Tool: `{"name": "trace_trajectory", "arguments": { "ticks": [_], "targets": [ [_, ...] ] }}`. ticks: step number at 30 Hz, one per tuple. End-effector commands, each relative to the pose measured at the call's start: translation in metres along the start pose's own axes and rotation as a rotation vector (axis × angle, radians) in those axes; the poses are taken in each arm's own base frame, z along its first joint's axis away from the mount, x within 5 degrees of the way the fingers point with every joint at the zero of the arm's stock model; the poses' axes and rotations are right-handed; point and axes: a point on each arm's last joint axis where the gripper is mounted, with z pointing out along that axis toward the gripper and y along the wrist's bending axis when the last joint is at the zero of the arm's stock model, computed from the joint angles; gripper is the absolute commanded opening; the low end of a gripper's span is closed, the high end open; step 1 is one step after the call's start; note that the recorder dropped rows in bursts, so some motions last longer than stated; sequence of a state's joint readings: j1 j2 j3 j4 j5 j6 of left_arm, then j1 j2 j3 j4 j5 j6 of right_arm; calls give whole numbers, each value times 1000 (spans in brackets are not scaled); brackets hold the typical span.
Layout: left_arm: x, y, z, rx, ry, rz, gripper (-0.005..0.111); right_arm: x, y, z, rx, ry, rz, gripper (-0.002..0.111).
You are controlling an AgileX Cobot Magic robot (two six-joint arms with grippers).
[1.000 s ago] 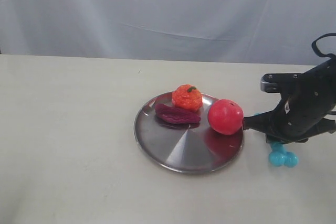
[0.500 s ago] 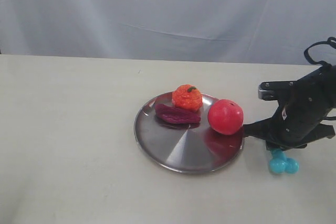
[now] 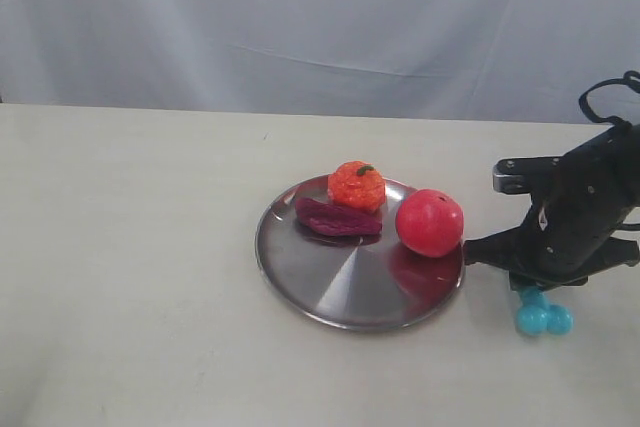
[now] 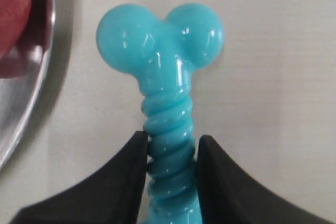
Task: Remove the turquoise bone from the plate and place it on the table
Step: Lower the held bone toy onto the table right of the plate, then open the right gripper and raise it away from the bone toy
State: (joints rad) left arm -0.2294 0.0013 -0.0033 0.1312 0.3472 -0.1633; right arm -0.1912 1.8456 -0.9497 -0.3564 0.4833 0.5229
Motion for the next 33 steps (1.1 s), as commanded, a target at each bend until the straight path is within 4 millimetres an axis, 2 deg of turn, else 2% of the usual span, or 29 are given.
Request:
{"name": "trace_trajectory", "arguments": {
  "ticks": [1,5,18,20,22,26,28,33],
  "targets": [
    [1,0,0,2,1,0,0,1,-2,4,8,16,-1,-1],
    [1,0,0,2,1,0,0,3,-1,10,9,31,-5,-1],
    [1,0,0,2,1,0,0,1,0,11,1,19,6,1],
    [1,0,0,2,1,0,0,1,0,9,0,14,7,9],
    [1,0,0,2,1,0,0,0,0,8,-3,6,8,22],
    [1,0,0,2,1,0,0,-2,0,2,-10,-17,15,57],
    [1,0,0,2,1,0,0,-4,-1,-3,-13,-34,21,69],
    [1,0,0,2,1,0,0,-6,-6,-29,-2,-64,35,72]
  ]
}}
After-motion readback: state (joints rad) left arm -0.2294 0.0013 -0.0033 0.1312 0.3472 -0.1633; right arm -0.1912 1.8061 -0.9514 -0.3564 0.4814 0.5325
